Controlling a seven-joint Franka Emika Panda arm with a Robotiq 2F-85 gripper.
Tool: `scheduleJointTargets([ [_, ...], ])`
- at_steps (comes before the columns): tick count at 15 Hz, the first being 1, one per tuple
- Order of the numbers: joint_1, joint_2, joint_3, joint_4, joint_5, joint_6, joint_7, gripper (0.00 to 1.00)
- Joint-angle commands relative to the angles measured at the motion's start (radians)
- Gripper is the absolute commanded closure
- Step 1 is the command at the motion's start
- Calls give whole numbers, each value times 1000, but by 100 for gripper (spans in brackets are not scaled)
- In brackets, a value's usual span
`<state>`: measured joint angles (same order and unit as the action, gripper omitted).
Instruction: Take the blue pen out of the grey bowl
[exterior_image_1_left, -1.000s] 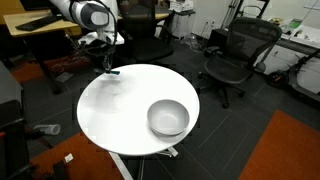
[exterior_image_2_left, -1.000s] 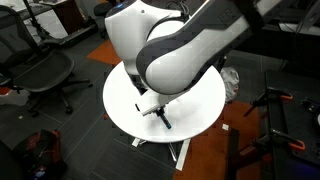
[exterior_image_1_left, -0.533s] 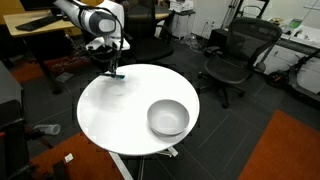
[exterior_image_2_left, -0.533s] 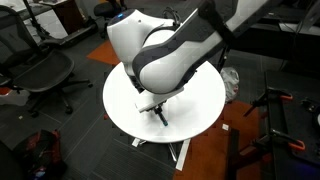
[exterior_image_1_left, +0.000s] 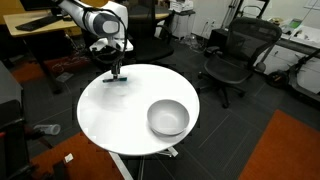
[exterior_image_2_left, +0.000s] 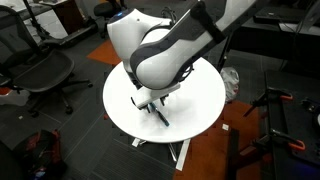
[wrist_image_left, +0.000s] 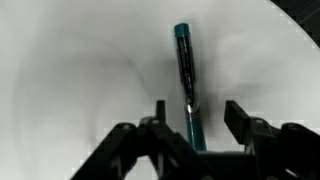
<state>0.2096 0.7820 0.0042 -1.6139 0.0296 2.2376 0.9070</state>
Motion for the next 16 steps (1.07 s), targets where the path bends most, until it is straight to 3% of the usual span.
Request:
scheduleJointTargets([
  [1,-19,-44,3,-19,30,-22,-50,3],
  [16,-126,-344,2,-266,112,17,-432,0],
])
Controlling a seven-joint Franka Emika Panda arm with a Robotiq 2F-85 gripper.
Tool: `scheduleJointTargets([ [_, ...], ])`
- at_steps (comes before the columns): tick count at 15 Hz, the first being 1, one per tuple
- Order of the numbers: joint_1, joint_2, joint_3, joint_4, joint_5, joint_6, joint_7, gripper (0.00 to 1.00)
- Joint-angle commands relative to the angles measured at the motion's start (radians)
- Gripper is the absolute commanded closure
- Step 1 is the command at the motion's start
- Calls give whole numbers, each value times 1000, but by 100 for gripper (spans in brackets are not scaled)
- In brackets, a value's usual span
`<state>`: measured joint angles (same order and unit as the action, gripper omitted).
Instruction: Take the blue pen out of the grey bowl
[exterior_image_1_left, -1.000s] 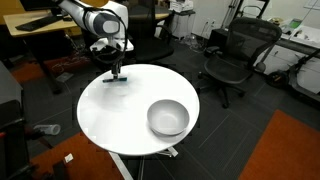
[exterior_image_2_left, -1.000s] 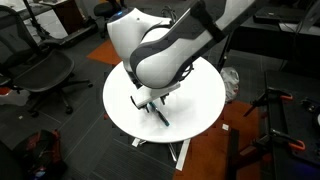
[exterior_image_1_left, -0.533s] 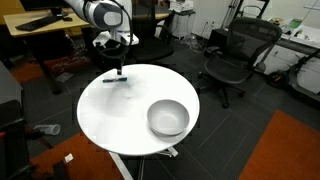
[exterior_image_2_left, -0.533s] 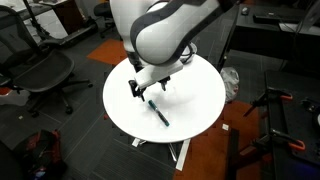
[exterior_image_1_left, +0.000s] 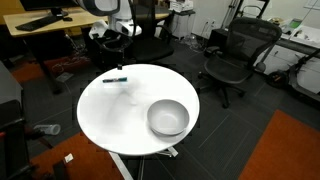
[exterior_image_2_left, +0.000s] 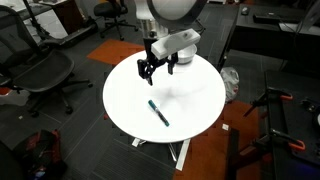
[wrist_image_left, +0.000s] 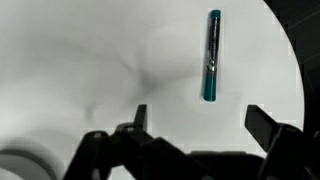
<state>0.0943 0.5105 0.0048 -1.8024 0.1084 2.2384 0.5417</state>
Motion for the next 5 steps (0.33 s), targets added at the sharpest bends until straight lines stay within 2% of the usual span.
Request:
scheduleJointTargets([
  [1,9,-14,-14,-11,10,-2,-22,0],
  [5,4,-36,-13,-35,10,-2,-37,0],
])
